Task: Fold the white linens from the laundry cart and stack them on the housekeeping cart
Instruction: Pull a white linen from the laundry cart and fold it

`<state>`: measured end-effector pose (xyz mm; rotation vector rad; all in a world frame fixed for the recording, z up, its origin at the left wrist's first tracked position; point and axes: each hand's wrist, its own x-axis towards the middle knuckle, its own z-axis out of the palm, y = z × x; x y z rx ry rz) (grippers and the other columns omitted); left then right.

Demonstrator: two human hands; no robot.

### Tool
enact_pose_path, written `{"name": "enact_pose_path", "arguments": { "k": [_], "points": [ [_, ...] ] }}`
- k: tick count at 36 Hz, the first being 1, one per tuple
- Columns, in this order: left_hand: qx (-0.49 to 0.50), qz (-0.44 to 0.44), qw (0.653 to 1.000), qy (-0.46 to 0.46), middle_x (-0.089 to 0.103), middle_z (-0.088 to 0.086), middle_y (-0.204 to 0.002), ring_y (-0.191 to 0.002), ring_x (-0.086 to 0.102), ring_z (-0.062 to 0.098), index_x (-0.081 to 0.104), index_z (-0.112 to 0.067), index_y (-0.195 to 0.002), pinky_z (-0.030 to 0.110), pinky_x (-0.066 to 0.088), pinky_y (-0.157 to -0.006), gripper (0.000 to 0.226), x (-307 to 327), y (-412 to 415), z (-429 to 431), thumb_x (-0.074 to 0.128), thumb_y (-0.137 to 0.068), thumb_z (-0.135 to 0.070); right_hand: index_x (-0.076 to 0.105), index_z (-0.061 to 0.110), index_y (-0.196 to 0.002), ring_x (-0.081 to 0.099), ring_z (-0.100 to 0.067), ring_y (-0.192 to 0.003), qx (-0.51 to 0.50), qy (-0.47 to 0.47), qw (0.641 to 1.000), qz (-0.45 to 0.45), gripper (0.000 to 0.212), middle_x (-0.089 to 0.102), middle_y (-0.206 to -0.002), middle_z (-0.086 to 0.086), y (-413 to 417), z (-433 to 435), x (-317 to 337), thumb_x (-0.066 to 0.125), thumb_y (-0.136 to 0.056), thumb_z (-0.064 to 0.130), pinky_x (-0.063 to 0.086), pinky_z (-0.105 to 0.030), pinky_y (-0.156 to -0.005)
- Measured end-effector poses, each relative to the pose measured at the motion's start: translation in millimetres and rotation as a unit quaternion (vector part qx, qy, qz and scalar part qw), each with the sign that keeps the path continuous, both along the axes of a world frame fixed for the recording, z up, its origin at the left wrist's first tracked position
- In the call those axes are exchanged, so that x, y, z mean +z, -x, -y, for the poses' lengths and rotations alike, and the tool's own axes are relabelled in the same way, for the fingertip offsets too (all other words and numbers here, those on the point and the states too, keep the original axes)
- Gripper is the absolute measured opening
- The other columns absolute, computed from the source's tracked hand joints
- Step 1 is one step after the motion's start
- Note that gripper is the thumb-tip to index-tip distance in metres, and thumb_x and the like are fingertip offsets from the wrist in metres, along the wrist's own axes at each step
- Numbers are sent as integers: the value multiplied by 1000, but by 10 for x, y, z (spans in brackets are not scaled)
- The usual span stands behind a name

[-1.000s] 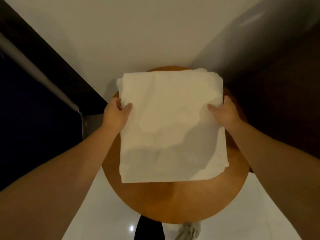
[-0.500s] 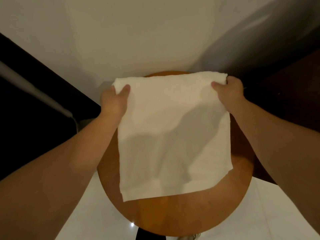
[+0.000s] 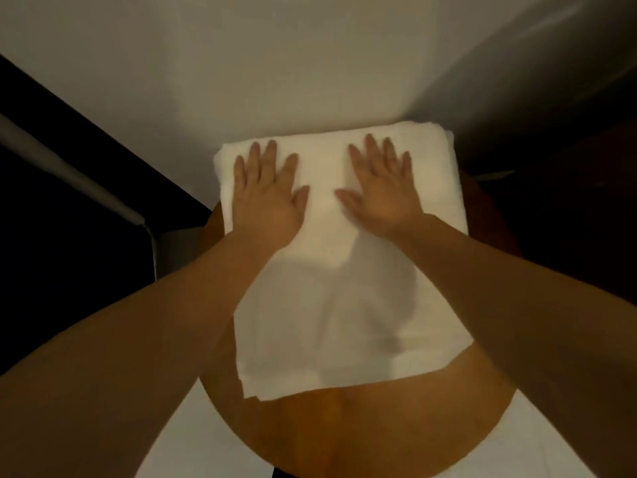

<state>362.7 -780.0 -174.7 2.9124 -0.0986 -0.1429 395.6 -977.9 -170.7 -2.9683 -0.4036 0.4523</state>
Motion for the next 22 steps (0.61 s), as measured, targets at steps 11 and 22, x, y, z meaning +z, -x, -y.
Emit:
{"name": "enact_pose_path", "arguments": {
  "k": [11, 22],
  "points": [
    [12, -55, 998, -38, -7, 9, -162, -147, -12, 34, 2, -32, -153, 46, -11, -118, 83, -470, -155, -106, 27, -86, -73, -5, 31, -152, -13, -35, -146, -67, 50, 996, 19, 94, -11, -161, -1, -150, 187, -490, 16, -78, 84, -7, -58, -115],
    [40, -152, 987, -18, -22, 16, -158, -144, -22, 38, -14, -18, -152, 58, -13, -114, 121, -159, 1152, 311, 17, -64, -95, -26, 24, -147, -25, -42, -141, -148, 60, 980, -115, 119, -30, -155, -8, 1066, 220, -144, 15, -62, 97, -10, -61, -113]
  ]
}}
